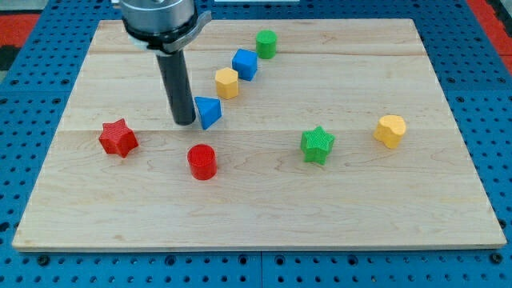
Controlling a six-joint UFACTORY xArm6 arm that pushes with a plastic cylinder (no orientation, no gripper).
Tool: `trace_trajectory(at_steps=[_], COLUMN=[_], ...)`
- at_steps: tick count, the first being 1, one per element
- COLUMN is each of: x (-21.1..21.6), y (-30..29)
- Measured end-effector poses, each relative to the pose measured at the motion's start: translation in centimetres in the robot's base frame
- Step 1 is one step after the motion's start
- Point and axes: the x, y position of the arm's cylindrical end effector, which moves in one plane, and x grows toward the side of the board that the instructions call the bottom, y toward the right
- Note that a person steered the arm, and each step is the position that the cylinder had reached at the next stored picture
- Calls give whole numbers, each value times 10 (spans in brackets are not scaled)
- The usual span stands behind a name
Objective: Push red star slightly right
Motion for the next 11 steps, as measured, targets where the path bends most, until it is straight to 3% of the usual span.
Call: trace_trajectory(at_steps=[1,2,4,8,10,11], x=[16,-29,-9,38,56,96], y=[-34,-43,-156,-47,-45,-45])
